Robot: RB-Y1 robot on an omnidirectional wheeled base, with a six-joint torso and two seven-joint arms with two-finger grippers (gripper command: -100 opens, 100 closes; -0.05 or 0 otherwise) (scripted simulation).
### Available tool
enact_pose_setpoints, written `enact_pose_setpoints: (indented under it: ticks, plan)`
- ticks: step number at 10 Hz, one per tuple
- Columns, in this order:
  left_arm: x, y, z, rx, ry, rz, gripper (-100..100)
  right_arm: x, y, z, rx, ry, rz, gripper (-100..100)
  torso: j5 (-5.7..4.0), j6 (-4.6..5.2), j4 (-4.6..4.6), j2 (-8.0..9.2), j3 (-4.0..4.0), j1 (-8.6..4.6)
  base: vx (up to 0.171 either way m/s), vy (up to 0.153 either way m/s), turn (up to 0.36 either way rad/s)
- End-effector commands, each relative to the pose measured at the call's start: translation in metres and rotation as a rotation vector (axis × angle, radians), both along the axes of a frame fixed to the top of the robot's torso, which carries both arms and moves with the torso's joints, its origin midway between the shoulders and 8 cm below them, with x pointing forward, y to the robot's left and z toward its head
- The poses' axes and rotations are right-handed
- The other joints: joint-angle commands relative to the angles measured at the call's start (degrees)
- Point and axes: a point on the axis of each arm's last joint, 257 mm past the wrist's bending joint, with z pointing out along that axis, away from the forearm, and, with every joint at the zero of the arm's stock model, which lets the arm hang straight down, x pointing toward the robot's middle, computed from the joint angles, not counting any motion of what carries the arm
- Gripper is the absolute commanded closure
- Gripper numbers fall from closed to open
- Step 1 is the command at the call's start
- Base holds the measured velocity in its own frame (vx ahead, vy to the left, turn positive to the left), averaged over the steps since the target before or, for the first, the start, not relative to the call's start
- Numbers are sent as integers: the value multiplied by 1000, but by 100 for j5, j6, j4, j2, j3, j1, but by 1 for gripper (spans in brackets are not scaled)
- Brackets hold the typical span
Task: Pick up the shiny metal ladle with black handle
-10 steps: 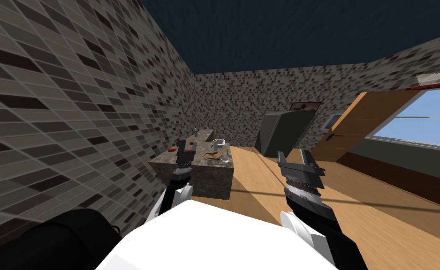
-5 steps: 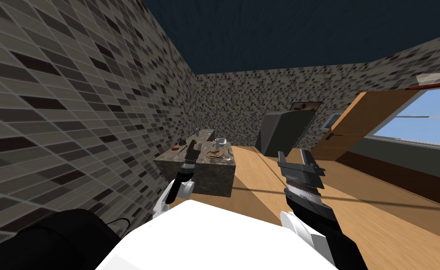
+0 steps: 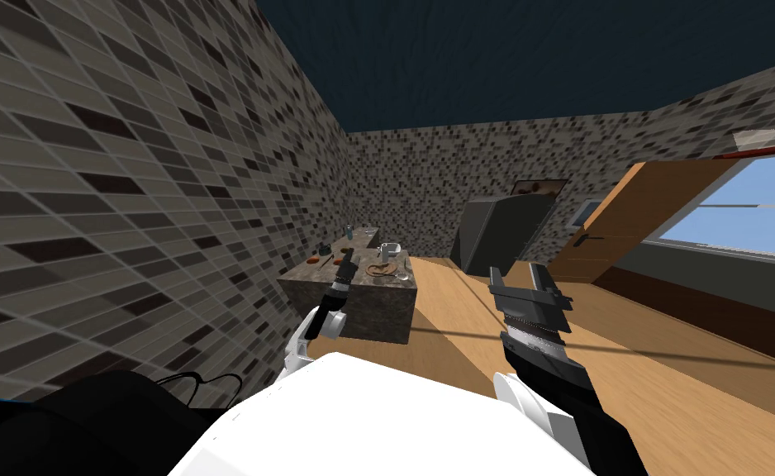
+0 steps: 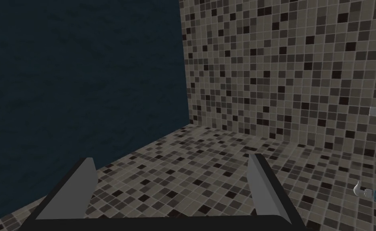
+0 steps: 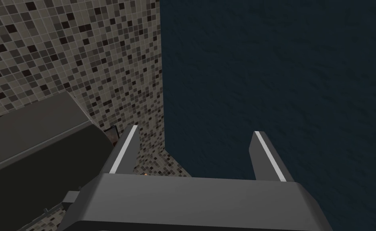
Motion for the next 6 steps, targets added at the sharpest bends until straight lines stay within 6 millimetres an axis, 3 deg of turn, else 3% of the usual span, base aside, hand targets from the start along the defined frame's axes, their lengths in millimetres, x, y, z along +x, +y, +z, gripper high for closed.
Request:
enact_pose_setpoints:
  ticks: [1, 2, 3, 6]
  plan:
    - [21, -3, -15, 17, 57, 0, -100, 0, 0, 0, 0, 0, 0, 0, 0, 0, 0, 0, 0, 0, -86, 40, 16]
    - [23, -2, -20, 17, 67, 2, -100, 0, 0, 0, 0, 0, 0, 0, 0, 0, 0, 3, 2, 1, -64, 27, 3]
    - [40, -3, -31, 30, 106, 3, -100, 0, 0, 0, 0, 0, 0, 0, -1, 0, 0, -1, 0, -5, -62, 35, 18]
    - [61, -2, -49, 42, 171, 9, -100, 0, 0, 0, 0, 0, 0, 0, -1, 0, -2, -6, -3, -5, -54, 28, 8]
